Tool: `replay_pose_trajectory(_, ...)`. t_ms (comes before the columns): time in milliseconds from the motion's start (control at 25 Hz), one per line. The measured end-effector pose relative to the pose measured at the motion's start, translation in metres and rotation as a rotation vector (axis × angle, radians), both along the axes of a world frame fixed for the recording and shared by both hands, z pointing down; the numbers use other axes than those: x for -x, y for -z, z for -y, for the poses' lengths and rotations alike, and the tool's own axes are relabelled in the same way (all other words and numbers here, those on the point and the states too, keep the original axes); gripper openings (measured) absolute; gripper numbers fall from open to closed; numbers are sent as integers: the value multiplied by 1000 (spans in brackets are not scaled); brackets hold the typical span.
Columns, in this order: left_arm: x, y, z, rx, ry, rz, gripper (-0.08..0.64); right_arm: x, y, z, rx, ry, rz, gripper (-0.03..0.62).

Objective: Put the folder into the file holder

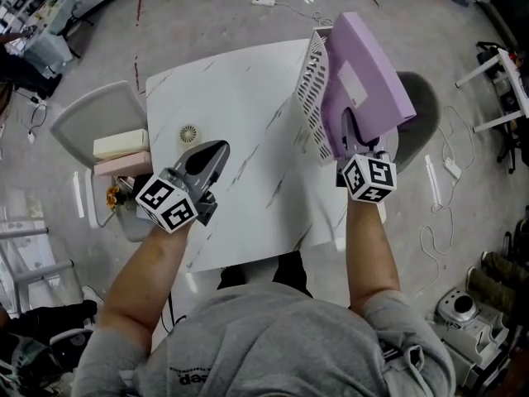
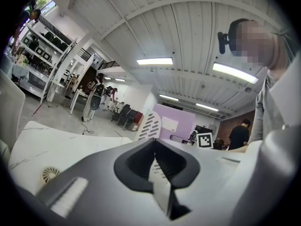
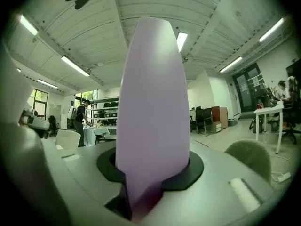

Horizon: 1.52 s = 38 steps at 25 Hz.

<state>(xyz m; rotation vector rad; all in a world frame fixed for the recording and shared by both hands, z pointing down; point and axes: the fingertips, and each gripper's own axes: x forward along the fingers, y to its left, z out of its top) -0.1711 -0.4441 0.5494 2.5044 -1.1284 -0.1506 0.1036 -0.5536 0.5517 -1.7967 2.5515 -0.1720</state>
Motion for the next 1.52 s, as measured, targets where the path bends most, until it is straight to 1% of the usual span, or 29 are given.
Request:
replay_pose_trajectory(120,4,-7,-6,-8,-9,1,60,7,-17,-6,30,0,-36,144)
replay_pose_trajectory(200,5,-9,-11,-2,-7,-5,60,13,-30,-10,61,2,-103,146)
replay_pose_trajectory(280,3,-11,-11,4,-9,-5,60,16,-39,-9,85,7,-173,166)
replay_pose_trajectory(360,2,-13,-10,7,-13,-1,60,17,-42,-5,113,15,-195,192)
replay_pose_trajectory(520,2,-7,-16,23,-1,-12,60,15,-43,-9,163,23,-174,279)
replay_pose_trajectory(720,2,-3,-24,2,-10,-17,61,7,-35,-18,167,27,-147,327)
replay_pose_trajectory(880,0,5,-28,-1,0,-25,61,2,-27,-24,167,29,-151,333)
replay_pose_trajectory(1080,5,15,-43,-15,3,-35,60,2,-21,-48,182,35,-143,334)
replay_pose_trajectory(1280,15,26,-64,-28,-1,-38,60,4,-20,-85,235,23,-121,333)
replay_pose_trajectory(1400,25,33,-75,-32,3,-32,61,5,-19,-102,277,-4,-111,333)
replay_pose_trajectory(1520,39,41,-84,-40,11,-26,60,16,-18,-117,319,-11,-81,331)
